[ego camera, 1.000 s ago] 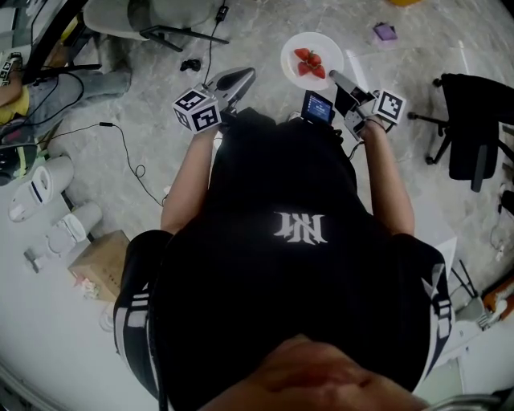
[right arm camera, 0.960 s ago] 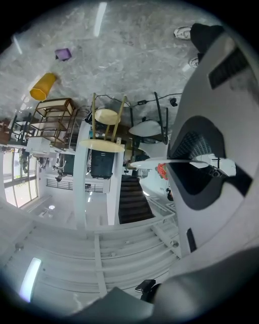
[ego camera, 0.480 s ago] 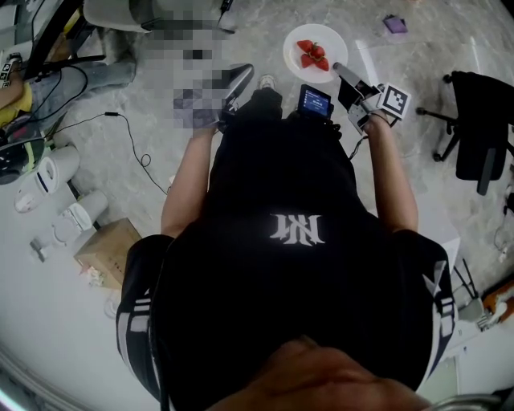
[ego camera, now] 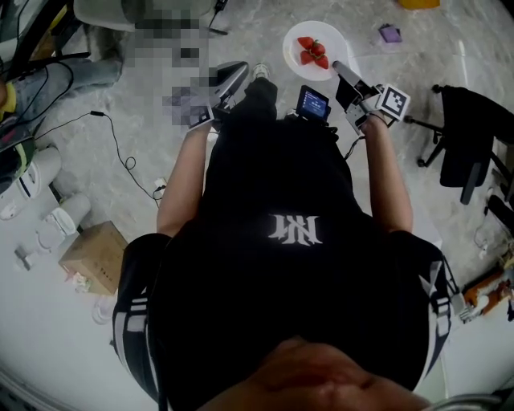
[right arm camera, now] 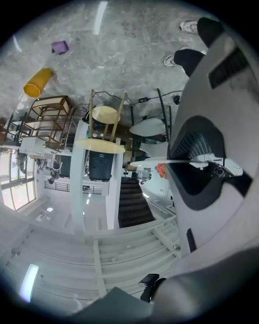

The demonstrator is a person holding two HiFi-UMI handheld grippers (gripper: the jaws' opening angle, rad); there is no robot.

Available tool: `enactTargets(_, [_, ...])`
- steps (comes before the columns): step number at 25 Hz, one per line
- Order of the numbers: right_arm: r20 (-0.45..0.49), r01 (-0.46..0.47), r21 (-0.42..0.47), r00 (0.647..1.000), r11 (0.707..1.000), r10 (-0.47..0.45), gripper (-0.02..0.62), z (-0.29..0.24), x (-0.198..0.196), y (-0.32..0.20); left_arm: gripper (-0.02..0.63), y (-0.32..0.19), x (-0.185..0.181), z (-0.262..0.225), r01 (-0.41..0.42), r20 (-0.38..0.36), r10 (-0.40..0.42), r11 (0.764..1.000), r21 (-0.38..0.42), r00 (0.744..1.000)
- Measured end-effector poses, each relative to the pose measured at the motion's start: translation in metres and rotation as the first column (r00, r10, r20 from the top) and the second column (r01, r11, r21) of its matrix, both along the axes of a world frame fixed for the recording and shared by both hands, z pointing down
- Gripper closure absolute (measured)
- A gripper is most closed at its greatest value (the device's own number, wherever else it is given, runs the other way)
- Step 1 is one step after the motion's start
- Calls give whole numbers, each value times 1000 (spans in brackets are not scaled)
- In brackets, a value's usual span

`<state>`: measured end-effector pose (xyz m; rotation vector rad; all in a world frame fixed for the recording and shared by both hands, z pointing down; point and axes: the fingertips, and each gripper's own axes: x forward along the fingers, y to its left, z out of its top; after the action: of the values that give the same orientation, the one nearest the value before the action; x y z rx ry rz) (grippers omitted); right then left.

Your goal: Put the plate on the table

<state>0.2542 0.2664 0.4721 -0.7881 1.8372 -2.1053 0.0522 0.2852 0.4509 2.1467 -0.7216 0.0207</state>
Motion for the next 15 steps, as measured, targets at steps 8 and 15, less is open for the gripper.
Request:
enactTargets(8, [-55,13,25,998,1000,-12,580,-4,-33,-85,604,-89,-44,23,15,-52,-14,1000,13,999])
enactTargets(15, [-84,2,61,996,998,3,581,-13,-68,-150,604,-172,-75,26,-16,-93,21,998,56,995])
